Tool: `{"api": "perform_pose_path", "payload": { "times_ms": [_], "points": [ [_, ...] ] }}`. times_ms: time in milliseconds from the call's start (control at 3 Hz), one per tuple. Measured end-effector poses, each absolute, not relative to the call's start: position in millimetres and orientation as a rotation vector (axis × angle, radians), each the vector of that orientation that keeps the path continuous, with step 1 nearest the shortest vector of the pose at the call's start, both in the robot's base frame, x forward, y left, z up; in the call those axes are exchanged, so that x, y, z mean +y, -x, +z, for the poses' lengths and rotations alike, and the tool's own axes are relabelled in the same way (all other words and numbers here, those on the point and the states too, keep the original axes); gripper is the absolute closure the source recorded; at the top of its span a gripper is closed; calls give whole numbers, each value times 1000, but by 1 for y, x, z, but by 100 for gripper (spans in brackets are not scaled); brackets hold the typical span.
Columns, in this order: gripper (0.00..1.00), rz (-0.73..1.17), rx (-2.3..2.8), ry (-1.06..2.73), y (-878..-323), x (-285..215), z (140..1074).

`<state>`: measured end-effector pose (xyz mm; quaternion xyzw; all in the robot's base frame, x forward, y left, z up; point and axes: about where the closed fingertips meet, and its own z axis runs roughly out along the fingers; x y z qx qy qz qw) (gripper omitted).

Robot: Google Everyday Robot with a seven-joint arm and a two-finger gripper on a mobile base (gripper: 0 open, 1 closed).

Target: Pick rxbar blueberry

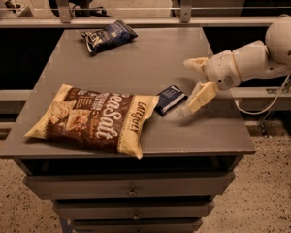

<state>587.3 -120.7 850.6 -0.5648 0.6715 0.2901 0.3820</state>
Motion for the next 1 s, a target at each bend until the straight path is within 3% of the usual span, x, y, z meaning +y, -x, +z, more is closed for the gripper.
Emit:
{"api": "perform_pose_path", "payload": {
  "times_ms": [1000],
  "points": [
    [0, 906, 1743, 1440, -589, -91, 821]
  ]
}}
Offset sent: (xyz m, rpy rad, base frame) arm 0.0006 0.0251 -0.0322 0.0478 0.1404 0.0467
